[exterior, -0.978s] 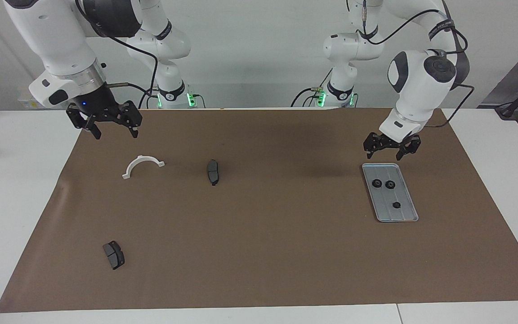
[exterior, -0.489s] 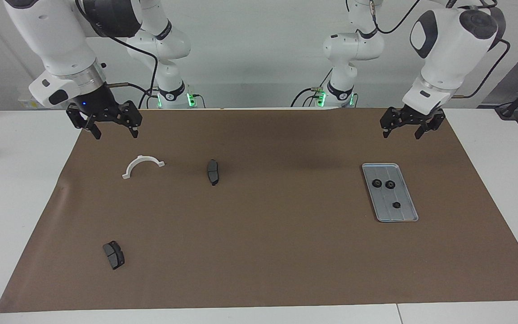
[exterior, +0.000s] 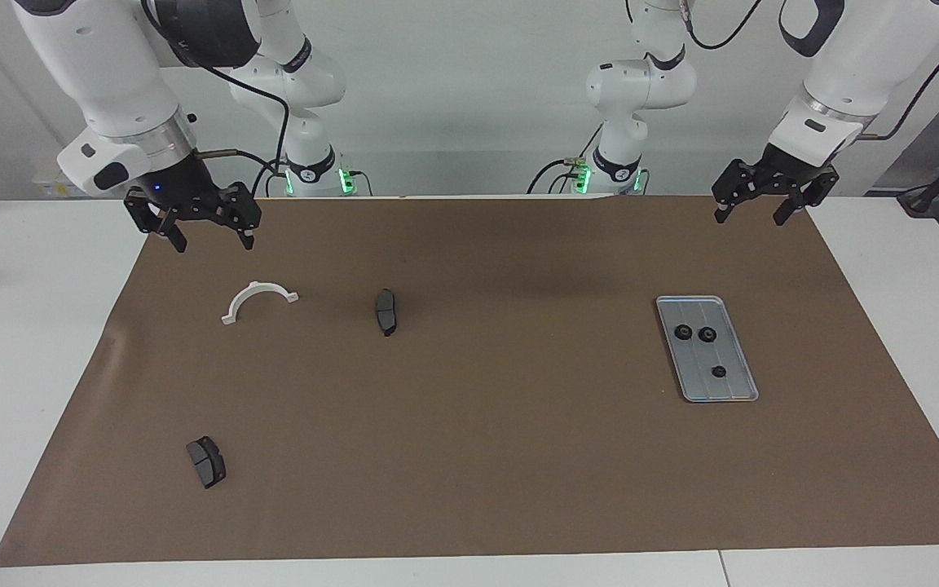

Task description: Pick bearing gear from pile to tray

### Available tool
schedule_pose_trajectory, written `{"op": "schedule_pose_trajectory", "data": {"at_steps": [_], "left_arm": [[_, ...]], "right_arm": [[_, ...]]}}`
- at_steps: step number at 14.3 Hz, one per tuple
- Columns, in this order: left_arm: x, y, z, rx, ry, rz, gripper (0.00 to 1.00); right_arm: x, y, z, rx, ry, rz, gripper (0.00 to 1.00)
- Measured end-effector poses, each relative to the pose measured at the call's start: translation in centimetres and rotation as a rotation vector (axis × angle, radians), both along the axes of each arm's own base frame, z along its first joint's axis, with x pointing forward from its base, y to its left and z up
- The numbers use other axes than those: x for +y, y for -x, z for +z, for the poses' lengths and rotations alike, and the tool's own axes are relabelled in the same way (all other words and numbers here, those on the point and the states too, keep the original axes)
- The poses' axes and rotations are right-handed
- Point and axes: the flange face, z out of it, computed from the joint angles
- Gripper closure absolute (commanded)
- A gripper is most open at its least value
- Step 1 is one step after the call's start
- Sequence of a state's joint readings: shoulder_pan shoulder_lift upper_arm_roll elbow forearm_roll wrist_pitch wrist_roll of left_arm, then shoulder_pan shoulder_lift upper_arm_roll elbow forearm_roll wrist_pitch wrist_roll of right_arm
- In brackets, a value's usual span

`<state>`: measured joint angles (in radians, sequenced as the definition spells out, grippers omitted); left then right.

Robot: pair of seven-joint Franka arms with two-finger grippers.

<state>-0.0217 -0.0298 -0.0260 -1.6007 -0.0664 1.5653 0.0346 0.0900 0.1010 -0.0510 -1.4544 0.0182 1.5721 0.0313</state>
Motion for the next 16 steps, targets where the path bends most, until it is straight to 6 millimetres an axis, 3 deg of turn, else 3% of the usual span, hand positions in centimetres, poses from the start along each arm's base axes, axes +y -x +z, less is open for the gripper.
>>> {"op": "schedule_pose_trajectory", "data": {"at_steps": [16], "left_arm": [[0.04, 0.50, 0.11, 0.037, -0.008, -0.004, 0.00]], "right_arm": [[-0.13, -0.01, 0.00, 0.000, 0.000, 0.018, 0.00]]}}
